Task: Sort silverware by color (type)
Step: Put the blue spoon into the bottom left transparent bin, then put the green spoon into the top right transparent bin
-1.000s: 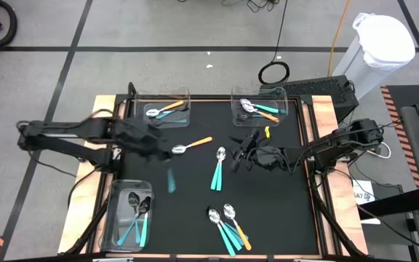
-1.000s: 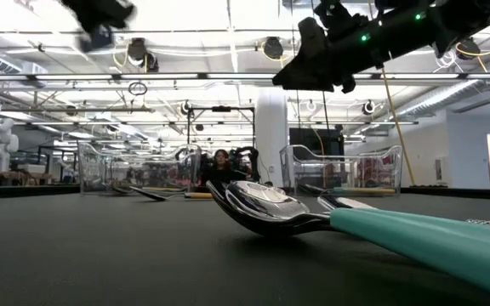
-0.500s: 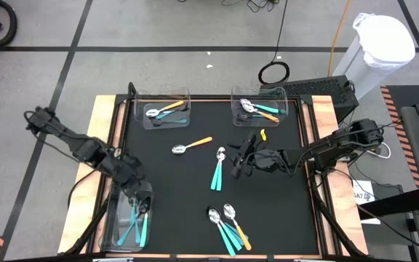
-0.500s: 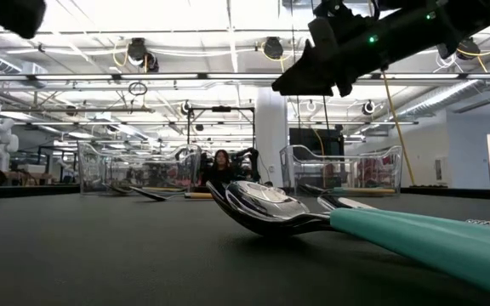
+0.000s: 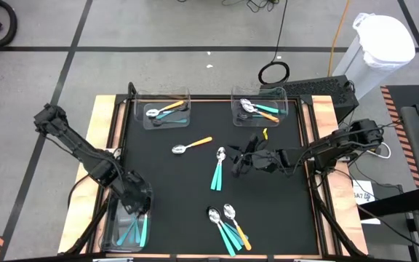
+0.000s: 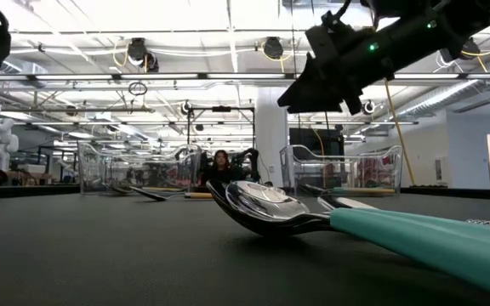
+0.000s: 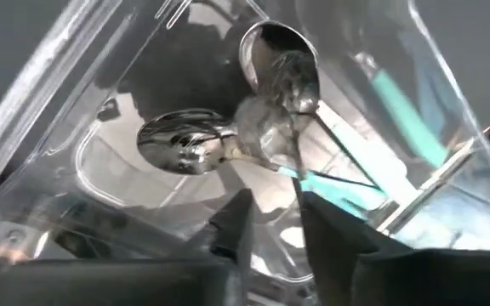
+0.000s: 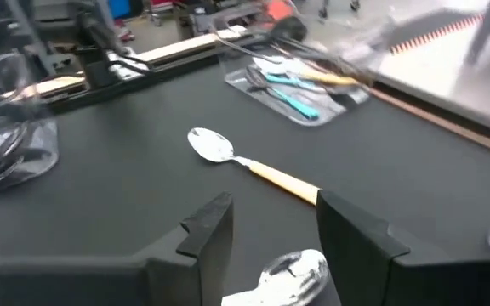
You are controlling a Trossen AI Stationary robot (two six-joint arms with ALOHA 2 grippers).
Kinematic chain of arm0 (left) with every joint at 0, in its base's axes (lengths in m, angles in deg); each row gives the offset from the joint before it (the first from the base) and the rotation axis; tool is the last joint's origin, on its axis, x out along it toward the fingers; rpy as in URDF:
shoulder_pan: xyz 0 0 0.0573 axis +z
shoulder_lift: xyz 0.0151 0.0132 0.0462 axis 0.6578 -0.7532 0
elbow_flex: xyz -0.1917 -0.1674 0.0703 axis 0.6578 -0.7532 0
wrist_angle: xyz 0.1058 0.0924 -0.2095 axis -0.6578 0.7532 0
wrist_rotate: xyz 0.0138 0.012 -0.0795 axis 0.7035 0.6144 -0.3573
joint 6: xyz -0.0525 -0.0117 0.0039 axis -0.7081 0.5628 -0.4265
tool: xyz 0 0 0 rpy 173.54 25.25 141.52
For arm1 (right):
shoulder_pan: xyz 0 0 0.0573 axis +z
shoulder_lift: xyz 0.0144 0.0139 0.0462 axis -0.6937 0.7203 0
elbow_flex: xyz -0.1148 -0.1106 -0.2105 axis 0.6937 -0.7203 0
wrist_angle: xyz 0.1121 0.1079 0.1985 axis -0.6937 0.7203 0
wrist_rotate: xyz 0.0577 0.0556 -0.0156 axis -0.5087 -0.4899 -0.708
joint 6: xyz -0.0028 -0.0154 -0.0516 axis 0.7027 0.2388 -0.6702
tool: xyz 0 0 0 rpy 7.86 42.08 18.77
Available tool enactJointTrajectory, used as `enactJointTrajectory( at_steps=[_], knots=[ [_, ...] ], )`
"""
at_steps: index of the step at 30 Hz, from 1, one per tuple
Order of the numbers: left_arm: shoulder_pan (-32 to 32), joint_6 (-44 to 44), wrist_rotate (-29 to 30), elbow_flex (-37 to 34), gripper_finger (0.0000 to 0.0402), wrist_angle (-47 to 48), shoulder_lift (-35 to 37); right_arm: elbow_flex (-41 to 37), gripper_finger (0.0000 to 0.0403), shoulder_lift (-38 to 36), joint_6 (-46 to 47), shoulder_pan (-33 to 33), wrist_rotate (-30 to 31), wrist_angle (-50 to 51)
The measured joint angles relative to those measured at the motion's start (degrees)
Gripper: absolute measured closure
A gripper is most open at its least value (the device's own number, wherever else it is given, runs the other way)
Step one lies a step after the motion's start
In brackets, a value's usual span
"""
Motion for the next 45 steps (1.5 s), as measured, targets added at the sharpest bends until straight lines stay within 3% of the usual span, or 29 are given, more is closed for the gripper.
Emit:
enactJointTrajectory(
  at_steps=[4, 7, 12, 16, 23, 29, 37, 45],
  knots=[
    [0.77, -0.24, 0.32, 0.26, 0.0261, 3.24, 0.58, 0.0, 0.0236, 0.0, 9.48, -1.63, 1.56, 2.92],
    [1.22, -0.15, 4.0, 2.26, 0.024, 5.7, 2.42, 0.0, 0.0232, 0.81, 16.57, -3.14, 1.12, 3.77],
    [2.5, 1.89, 15.36, 7.34, 0.0234, 11.26, 6.31, 0.65, 0.0235, 5.19, 23.66, -5.45, -5.99, 4.6],
    [4.21, 7.75, 28.11, 10.18, 0.0234, 11.46, 8.56, 3.01, 0.0245, 10.12, 26.6, -5.75, -6.15, 4.86],
    [8.04, 25.55, 48.7, 10.58, 0.0234, 0.56, 8.58, 11.27, 0.0268, 18.61, 31.31, -5.27, -13.71, 13.59],
    [9.44, 40.36, 61.5, 8.59, 0.0234, -14.69, 5.04, 16.76, 0.0277, 24.05, 35.59, -4.47, -13.53, 21.55],
    [13.31, 43.37, 63.06, 5.54, 0.0233, -18.96, -2.57, 19.08, 0.0286, 26.5, 35.42, -2.36, -15.44, 21.91],
    [17.57, 43.3, 61.77, 1.95, 0.0233, -29.9, -8.43, 18.49, 0.0309, 21.57, 33.18, -2.07, -12.03, 29.5]
  ],
)
